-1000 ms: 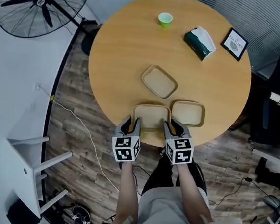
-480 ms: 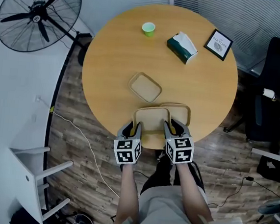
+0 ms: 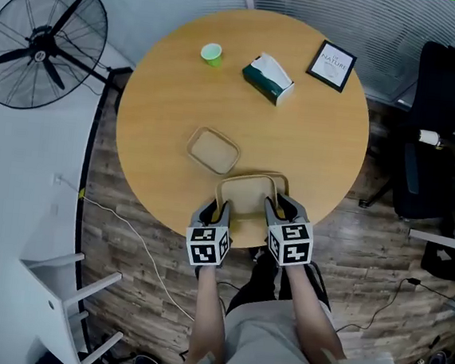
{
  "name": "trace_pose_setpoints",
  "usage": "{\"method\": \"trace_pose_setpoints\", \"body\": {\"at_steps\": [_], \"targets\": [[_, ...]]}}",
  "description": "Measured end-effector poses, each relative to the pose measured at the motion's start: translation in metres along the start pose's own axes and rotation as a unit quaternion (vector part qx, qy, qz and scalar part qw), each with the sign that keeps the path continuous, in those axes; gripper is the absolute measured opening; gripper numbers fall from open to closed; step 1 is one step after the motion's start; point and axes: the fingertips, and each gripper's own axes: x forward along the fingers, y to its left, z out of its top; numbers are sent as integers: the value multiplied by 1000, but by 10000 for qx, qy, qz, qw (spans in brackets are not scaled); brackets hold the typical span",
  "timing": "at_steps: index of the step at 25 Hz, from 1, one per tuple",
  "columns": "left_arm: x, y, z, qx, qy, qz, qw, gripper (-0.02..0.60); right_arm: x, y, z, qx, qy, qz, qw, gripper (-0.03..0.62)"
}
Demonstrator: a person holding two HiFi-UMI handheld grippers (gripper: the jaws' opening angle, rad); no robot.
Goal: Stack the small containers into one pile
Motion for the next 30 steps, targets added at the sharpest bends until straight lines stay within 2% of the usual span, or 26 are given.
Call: {"method": "trace_pose_setpoints", "body": {"at_steps": [10,22,30], "targets": [[32,-32,-1,168,288,-118,9994,116,-1,-44,-12,211,144,-123,9996,103],[50,-35,-13,184,562,-75,9982,117,8,-56,-26,230,354,-39,9991,110],[52,-32,-15,177,602,-3,9980,117,12,-54,-30,178,458,37,9988,117]]}}
